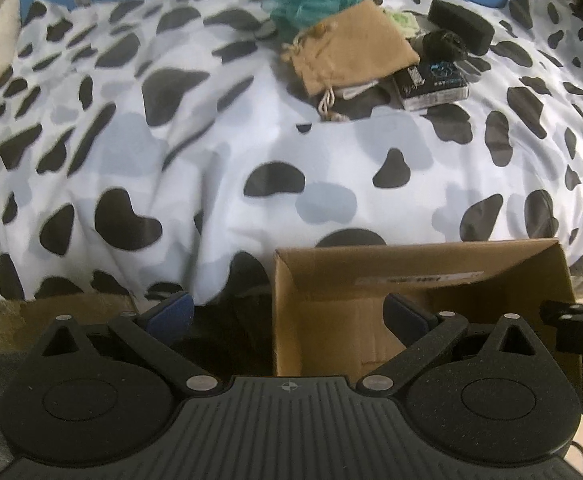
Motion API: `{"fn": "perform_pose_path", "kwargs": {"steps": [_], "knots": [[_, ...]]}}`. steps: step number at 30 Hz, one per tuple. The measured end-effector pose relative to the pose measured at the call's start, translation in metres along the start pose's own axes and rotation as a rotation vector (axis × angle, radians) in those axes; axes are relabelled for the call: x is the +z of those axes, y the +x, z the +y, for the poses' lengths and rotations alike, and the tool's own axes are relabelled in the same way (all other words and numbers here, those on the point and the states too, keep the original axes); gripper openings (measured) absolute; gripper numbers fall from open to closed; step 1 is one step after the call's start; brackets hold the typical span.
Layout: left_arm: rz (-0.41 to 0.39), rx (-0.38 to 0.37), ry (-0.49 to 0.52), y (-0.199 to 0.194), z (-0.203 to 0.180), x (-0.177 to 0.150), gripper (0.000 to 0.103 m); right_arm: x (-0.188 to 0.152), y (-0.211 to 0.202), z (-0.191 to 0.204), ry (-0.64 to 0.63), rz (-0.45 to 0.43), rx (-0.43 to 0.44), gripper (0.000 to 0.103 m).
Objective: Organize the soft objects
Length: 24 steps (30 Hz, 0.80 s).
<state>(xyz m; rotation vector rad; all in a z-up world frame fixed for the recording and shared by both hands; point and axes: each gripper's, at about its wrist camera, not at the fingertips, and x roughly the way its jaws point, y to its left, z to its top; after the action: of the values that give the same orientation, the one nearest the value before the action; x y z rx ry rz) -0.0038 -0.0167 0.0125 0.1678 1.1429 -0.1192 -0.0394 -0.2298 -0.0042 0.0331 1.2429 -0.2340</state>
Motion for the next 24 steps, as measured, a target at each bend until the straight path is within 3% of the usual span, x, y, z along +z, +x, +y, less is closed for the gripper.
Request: {"fn": "perform_pose_path", "kwargs": {"steps": [11, 24], "knots": [[-0.096, -0.015, 0.004, -0.015, -0.002, 0.001, 0.103, 0.007, -0.013, -0.005, 0.004, -0.109, -0.009, 0.103], [-0.138, -0.016, 0.010, -0.024, -0.001, 0.005, 0.103, 0.020, -0.023, -0.006, -0.028, -0.231, -0.018, 0.103]]}}
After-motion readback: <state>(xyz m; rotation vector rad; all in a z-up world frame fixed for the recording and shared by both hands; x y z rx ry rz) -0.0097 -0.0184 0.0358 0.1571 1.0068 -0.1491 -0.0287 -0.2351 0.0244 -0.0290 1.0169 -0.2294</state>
